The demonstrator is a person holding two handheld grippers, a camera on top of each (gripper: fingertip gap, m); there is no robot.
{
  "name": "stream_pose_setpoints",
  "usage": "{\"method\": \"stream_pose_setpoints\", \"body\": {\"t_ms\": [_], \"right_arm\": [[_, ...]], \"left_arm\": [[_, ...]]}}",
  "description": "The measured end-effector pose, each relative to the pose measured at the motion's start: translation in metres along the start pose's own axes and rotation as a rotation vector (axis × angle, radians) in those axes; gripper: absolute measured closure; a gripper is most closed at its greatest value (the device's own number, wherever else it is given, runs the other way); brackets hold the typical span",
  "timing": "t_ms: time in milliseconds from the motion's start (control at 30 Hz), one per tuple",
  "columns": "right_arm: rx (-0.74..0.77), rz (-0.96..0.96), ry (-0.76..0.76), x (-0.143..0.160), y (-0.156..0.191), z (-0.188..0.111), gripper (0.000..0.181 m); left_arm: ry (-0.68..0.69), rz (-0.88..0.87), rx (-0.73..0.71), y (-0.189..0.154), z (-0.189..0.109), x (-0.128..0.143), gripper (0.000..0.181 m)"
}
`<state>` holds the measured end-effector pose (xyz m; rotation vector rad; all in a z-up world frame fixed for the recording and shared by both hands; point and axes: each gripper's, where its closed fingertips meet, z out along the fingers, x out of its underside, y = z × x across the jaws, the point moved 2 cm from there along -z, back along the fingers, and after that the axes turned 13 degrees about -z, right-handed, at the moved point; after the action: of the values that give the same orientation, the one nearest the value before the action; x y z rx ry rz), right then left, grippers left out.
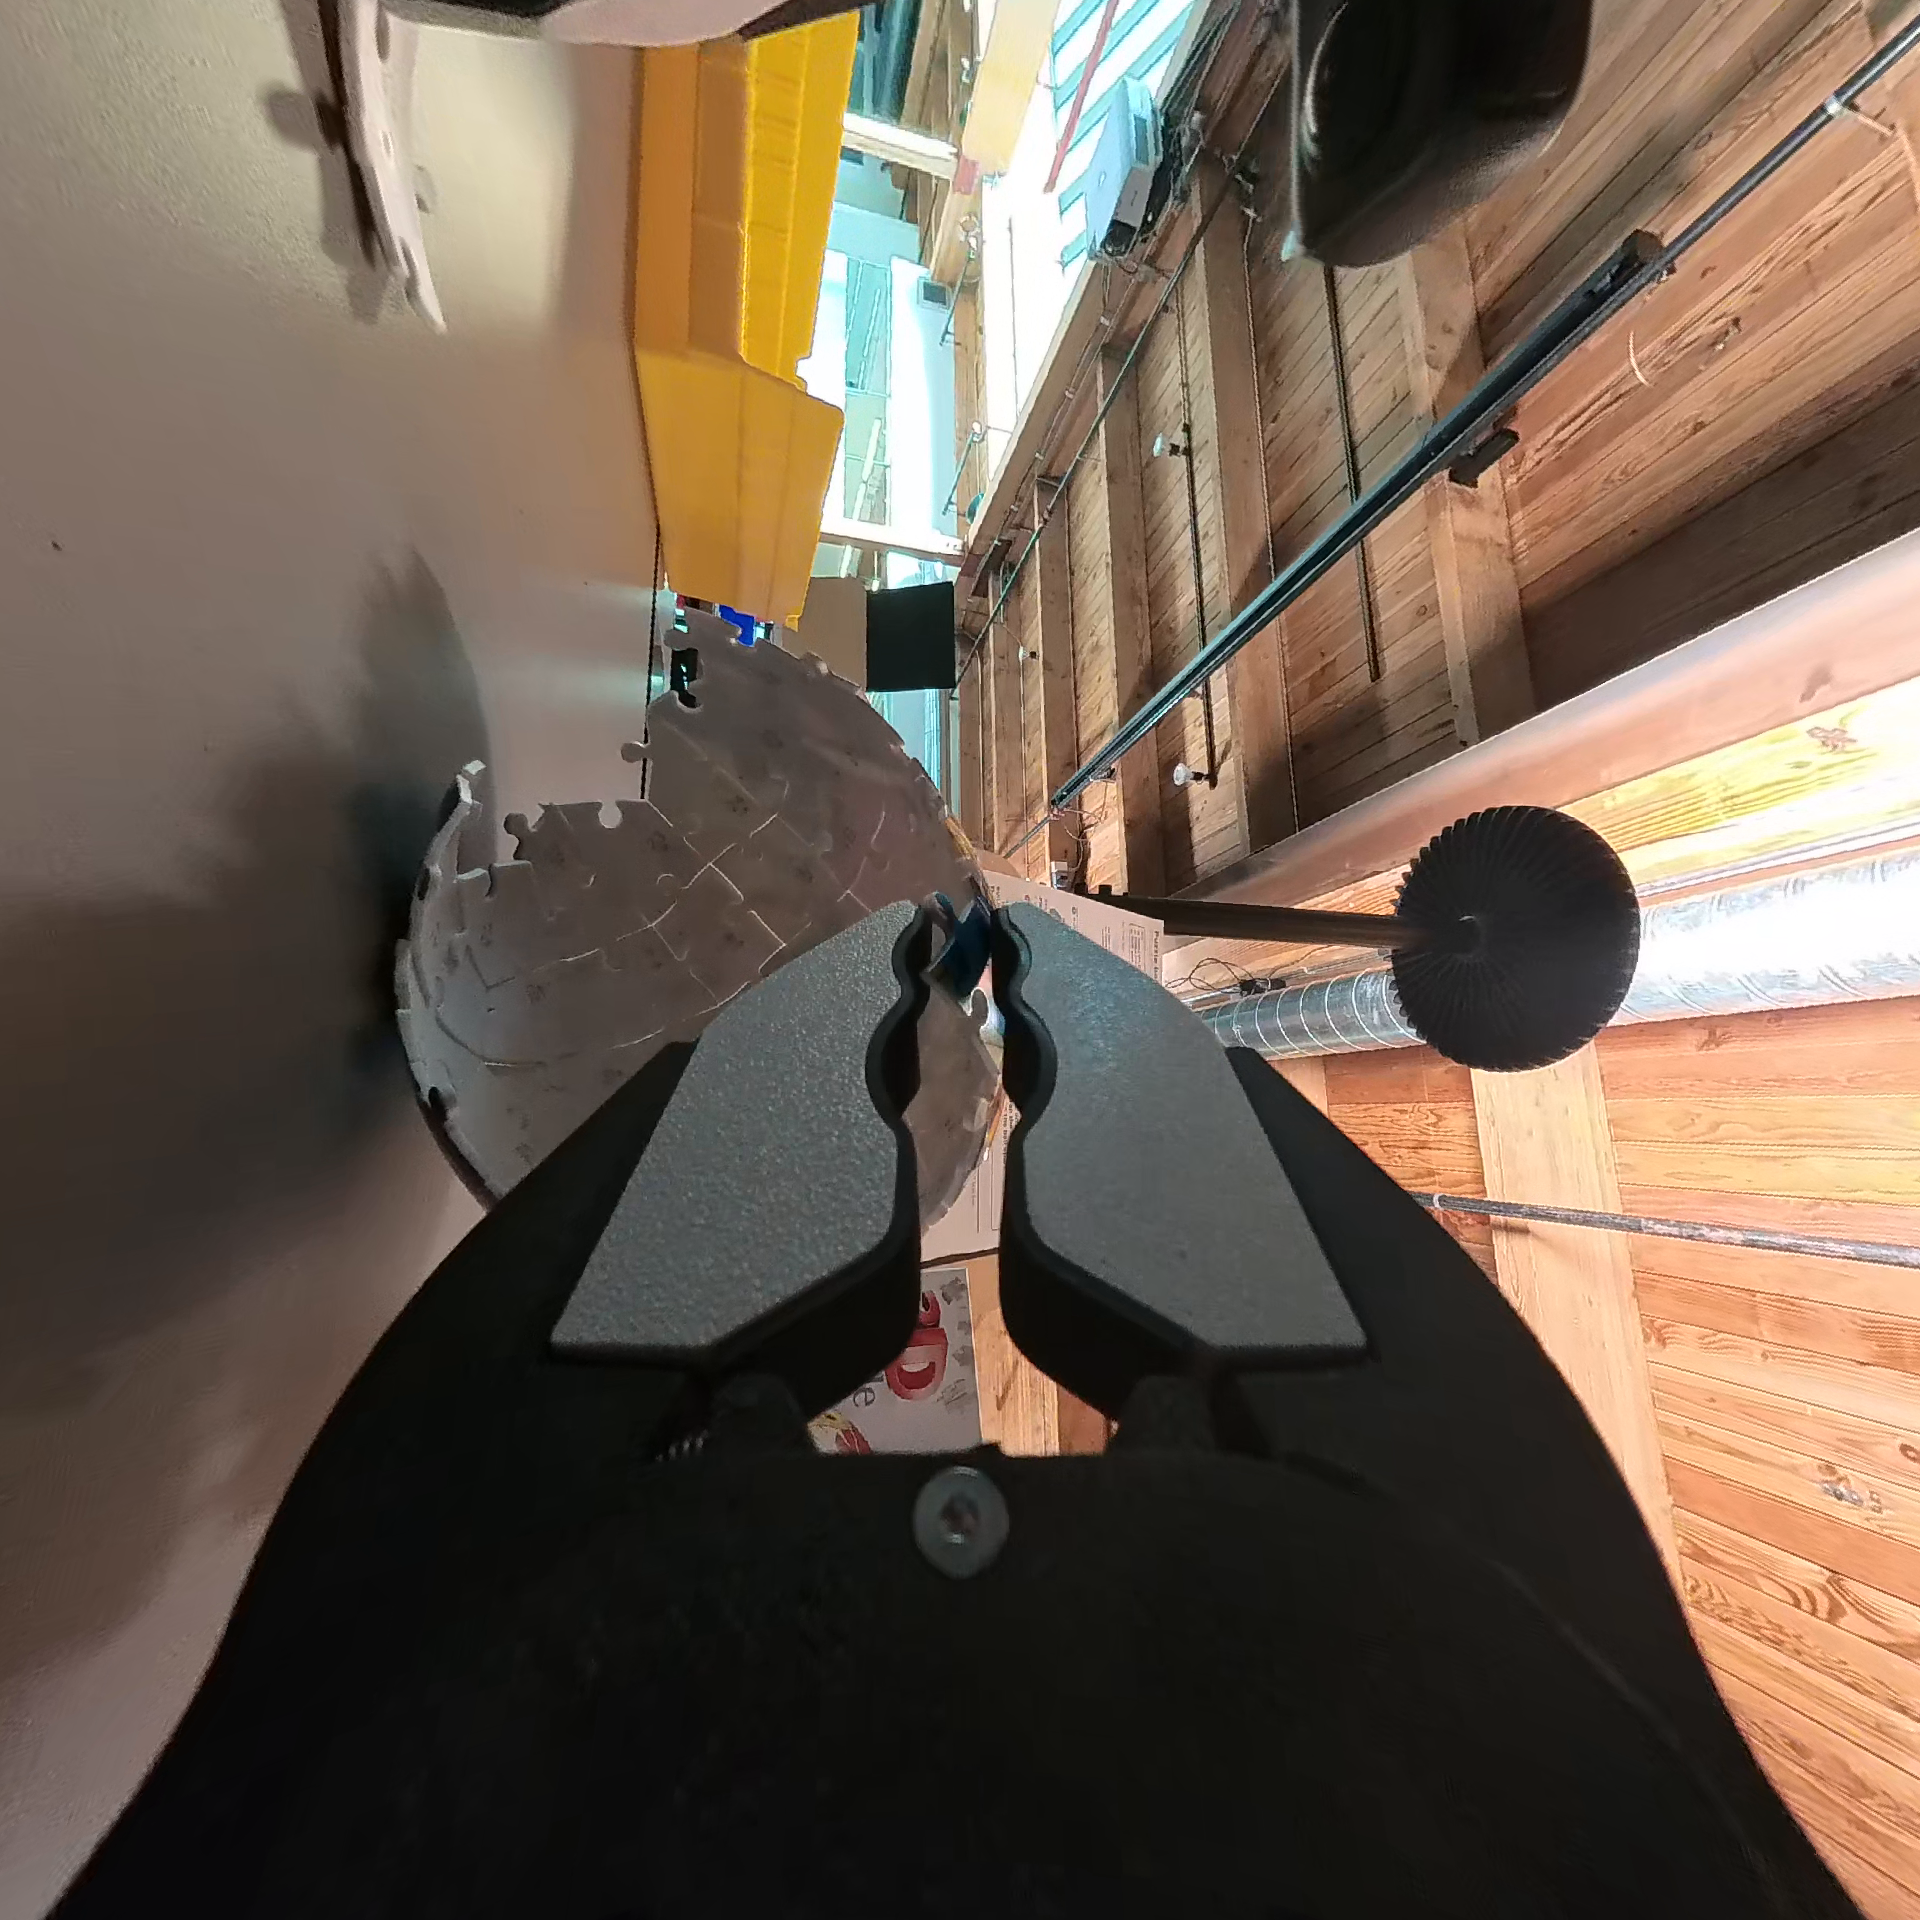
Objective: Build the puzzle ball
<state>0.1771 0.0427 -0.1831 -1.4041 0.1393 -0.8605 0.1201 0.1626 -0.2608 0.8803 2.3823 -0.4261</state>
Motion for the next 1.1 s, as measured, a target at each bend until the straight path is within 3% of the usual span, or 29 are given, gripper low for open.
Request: {"method": "stream_pose_setpoints", "body": {"t_ms": [400, 833, 933, 1000, 1100], "right_arm": [[-0.002, 0.003, 0.012, 0.002, 0.0, 0.0, 0.171], [-0.004, 0.004, 0.015, 0.001, 0.001, 0.001, 0.171], [-0.005, 0.003, 0.015, 0.002, 0.001, 0.001, 0.171], [-0.005, 0.004, 0.016, 0.002, 0.001, 0.0, 0.171], [-0.005, 0.004, 0.018, 0.002, 0.001, 0.0, 0.171]], "left_arm": [[-0.065, -0.032, -0.065, 0.011, -0.013, -0.007, 0.151], [-0.038, 0.014, -0.047, -0.006, 0.007, -0.008, 0.175], [-0.039, 0.007, -0.05, -0.009, 0.008, -0.009, 0.173], [-0.033, -0.026, -0.005, -0.017, 0.008, -0.01, 0.159], [-0.099, -0.002, 0.037, -0.026, 0.003, -0.018, 0.163]]}}
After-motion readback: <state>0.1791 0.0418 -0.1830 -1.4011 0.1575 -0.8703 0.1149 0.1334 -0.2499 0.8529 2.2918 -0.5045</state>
